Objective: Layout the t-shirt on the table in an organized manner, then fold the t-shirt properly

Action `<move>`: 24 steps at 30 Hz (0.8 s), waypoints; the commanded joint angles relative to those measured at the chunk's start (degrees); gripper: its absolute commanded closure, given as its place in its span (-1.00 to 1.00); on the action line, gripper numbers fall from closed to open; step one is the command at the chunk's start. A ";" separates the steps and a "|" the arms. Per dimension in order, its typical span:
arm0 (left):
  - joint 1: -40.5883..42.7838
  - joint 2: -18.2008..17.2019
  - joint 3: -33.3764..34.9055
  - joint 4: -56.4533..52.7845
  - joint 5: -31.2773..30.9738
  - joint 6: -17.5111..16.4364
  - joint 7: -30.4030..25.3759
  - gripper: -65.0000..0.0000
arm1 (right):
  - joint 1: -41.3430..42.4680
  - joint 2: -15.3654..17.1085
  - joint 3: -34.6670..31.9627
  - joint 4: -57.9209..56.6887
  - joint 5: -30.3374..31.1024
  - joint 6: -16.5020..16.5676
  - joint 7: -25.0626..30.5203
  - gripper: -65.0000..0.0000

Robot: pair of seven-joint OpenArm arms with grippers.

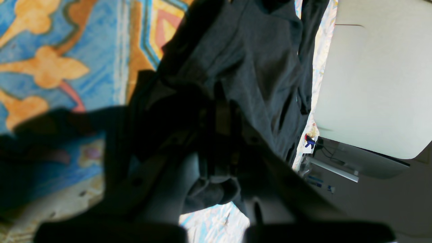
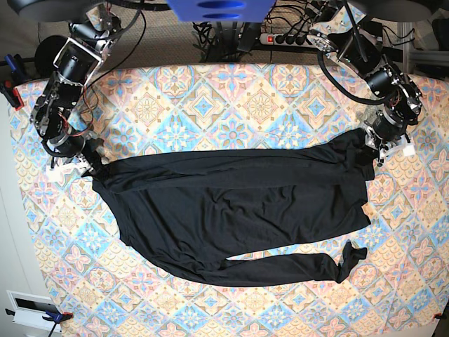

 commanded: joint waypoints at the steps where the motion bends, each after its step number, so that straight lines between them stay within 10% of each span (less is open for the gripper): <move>1: -0.37 -0.50 0.06 0.43 -0.20 0.16 -0.10 1.00 | 0.53 0.36 -0.09 0.51 -0.49 -0.15 -1.15 0.05; 10: -0.37 -0.50 0.06 0.52 -0.20 0.16 -0.10 1.00 | 0.53 -1.04 -0.18 0.34 -0.49 -0.15 -1.15 0.11; 16: -0.37 -0.50 0.15 0.70 -0.20 -0.02 0.25 1.00 | 2.46 -0.95 -2.38 0.34 -0.49 0.02 -1.15 1.00; 24: 4.82 -2.97 8.67 3.77 -5.12 -0.37 0.16 1.00 | 2.37 -0.95 -2.47 0.42 -0.49 0.02 -1.24 1.00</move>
